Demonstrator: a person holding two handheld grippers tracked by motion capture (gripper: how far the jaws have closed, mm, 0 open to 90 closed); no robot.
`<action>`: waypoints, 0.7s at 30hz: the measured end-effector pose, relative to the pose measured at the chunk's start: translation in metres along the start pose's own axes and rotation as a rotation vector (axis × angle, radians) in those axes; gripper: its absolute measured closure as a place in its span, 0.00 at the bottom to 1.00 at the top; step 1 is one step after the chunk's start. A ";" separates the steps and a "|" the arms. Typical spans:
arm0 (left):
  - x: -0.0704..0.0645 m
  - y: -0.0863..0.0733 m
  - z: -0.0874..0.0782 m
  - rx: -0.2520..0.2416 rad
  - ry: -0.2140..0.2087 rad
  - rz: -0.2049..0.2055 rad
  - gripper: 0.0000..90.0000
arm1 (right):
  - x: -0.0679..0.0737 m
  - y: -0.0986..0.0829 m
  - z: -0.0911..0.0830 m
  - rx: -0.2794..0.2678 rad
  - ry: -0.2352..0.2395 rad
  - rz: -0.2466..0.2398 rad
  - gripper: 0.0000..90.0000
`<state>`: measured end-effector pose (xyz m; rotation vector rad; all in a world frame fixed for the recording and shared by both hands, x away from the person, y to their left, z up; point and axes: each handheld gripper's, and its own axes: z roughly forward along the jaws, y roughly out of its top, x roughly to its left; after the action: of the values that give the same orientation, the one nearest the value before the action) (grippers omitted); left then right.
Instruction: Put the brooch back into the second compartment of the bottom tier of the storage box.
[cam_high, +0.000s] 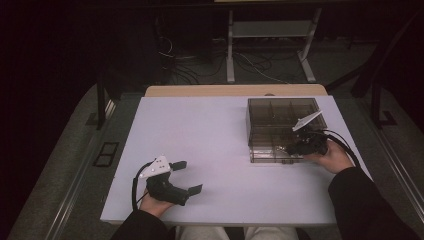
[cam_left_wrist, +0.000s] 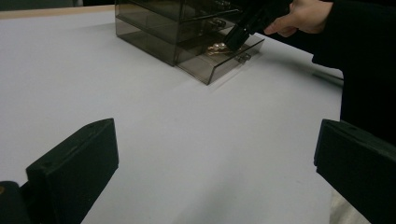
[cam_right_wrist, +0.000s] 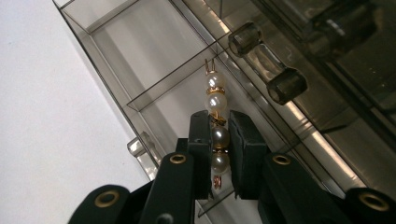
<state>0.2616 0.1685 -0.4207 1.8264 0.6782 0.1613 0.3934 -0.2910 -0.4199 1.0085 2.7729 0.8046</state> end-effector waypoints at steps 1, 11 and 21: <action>0.000 0.000 0.000 0.000 0.000 0.000 0.00 | 0.000 0.000 0.001 0.001 -0.001 -0.002 0.88; 0.000 0.000 0.000 0.000 0.000 -0.001 0.00 | 0.001 -0.001 0.006 0.006 0.005 0.002 0.88; 0.000 0.000 0.000 -0.001 -0.002 0.000 0.00 | 0.002 -0.002 0.003 0.007 0.001 0.007 0.83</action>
<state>0.2615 0.1681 -0.4206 1.8250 0.6771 0.1600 0.3915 -0.2892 -0.4234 1.0194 2.7765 0.7961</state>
